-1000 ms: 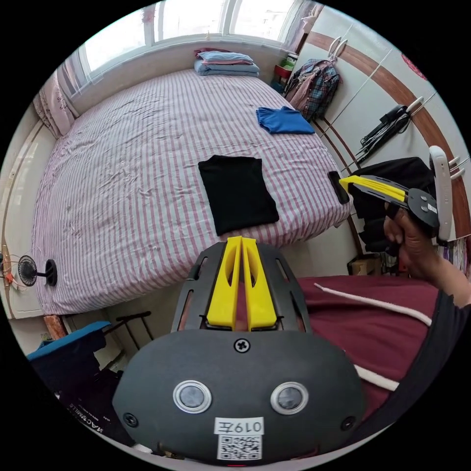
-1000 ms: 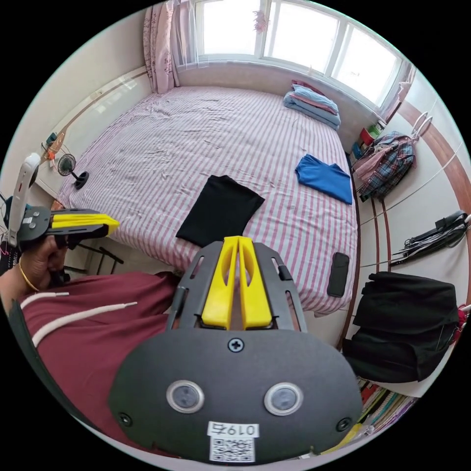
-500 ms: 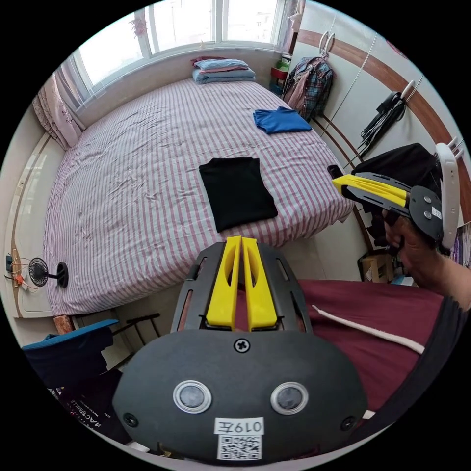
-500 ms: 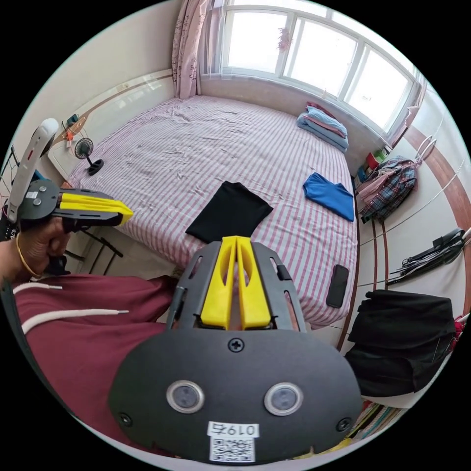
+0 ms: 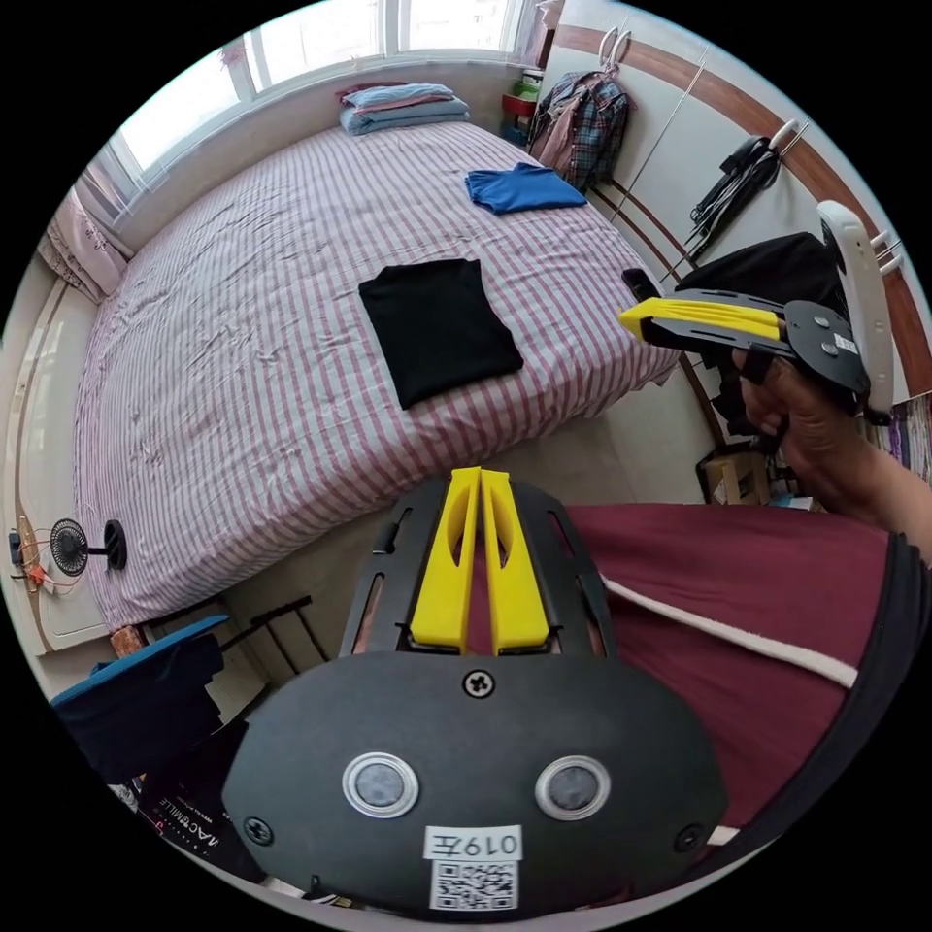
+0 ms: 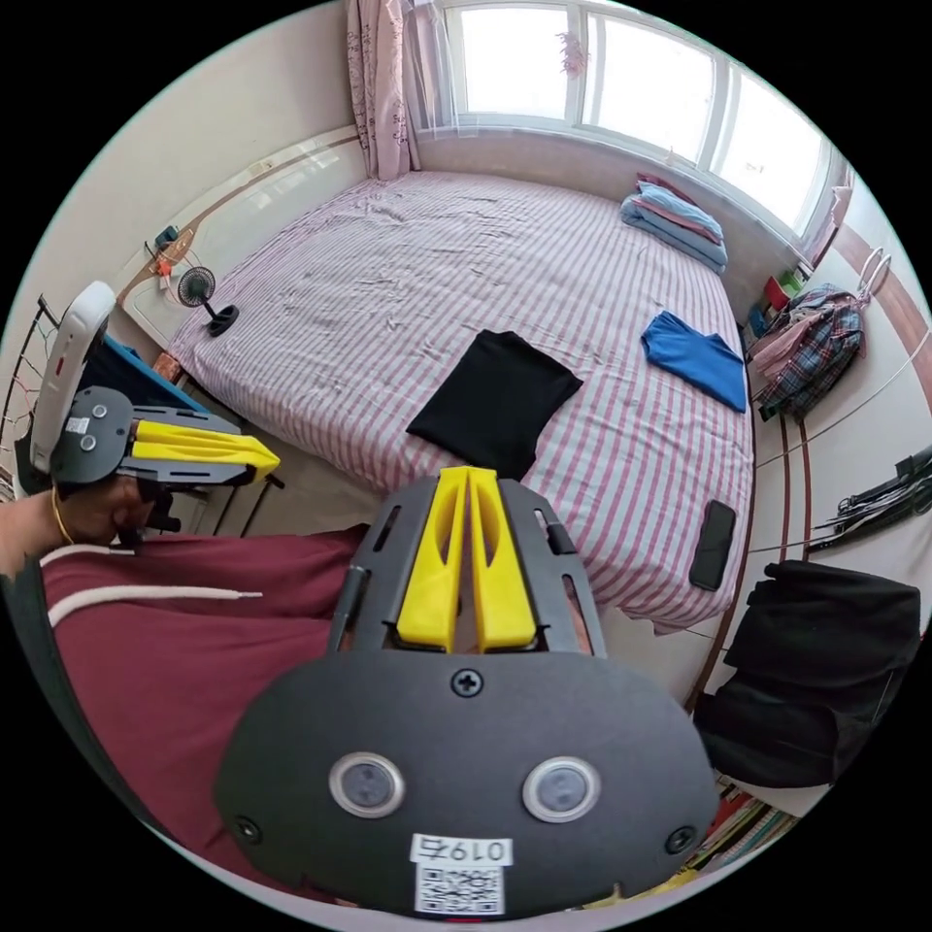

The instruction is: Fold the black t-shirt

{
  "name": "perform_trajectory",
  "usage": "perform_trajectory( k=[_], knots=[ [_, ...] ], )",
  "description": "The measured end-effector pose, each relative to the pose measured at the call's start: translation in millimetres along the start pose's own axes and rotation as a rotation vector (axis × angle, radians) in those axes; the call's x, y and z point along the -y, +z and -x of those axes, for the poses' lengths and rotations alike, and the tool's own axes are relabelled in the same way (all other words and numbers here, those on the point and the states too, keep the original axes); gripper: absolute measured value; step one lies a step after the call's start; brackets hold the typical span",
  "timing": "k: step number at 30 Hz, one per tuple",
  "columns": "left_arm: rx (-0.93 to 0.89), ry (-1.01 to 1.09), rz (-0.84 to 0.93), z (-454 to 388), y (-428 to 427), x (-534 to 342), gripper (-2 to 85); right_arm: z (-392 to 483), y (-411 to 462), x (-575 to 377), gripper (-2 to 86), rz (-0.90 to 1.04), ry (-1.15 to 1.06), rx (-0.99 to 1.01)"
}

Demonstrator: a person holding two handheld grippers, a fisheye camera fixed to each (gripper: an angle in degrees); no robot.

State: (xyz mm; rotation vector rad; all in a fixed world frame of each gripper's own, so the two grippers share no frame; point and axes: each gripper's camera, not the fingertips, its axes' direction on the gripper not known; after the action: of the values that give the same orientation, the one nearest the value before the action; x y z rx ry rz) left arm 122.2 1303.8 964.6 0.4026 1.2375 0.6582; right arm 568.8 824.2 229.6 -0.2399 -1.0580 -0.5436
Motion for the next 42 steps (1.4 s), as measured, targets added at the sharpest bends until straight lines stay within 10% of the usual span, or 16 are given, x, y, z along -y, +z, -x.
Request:
perform_trajectory(
  k=[21,42],
  knots=[
    [-0.004,-0.180,-0.040,109,-4,10,0.7,-12,68,33,-0.8,0.031,0.168,0.003],
    [-0.285,-0.008,0.002,359,79,225,0.7,-15,211,68,-0.8,0.092,0.794,0.124]
  ],
)
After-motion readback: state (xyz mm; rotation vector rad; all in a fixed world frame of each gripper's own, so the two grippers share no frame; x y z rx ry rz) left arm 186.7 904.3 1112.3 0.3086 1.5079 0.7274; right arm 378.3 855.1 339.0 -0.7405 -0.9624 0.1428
